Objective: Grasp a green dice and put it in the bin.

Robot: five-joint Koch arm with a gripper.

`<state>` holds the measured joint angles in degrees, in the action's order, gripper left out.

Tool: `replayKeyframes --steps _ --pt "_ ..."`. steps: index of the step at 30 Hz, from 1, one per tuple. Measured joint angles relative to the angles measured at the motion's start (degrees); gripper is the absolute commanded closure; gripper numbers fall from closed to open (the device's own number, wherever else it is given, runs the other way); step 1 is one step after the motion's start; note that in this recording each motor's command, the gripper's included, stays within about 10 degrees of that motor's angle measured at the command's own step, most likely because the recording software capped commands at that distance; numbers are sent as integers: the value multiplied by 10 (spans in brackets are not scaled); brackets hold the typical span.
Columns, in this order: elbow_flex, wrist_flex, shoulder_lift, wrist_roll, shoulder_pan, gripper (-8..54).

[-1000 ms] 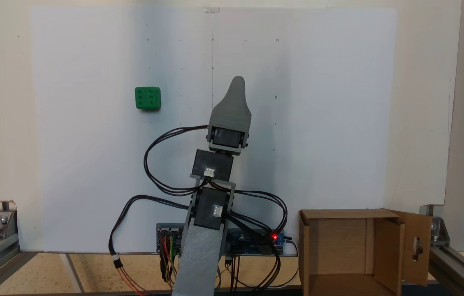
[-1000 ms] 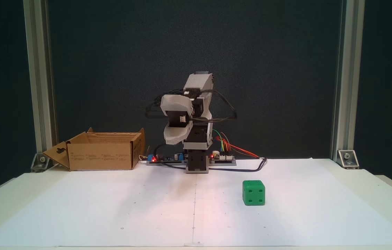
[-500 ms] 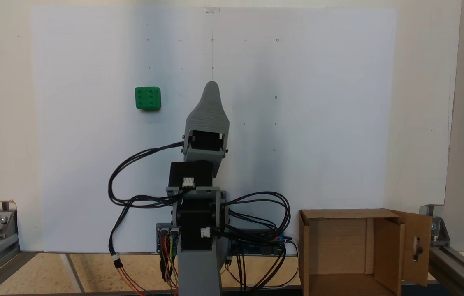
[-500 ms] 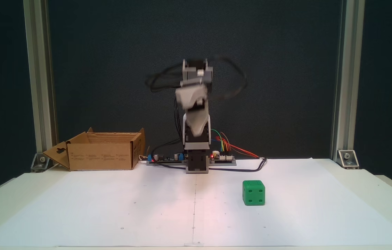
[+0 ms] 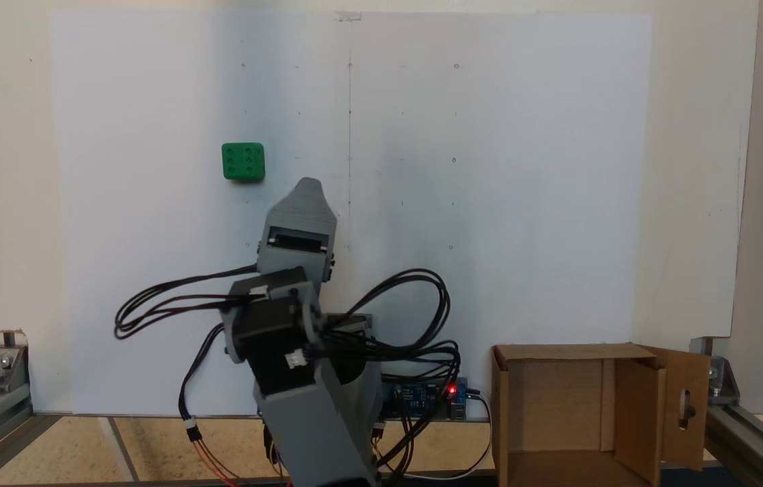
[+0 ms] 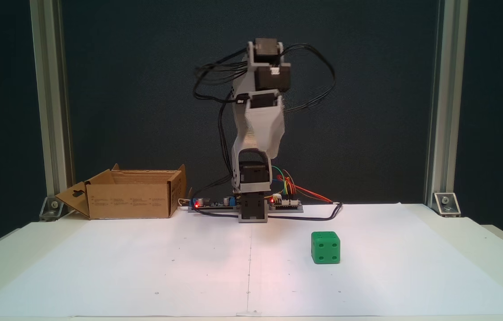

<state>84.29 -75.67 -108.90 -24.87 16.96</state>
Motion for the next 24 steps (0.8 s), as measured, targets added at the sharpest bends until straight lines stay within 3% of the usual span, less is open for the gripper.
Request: replayKeyframes --steps 13,24 --pt "-91 -3 201 -64 120 20" --pt "-179 -3 268 -102 142 21"
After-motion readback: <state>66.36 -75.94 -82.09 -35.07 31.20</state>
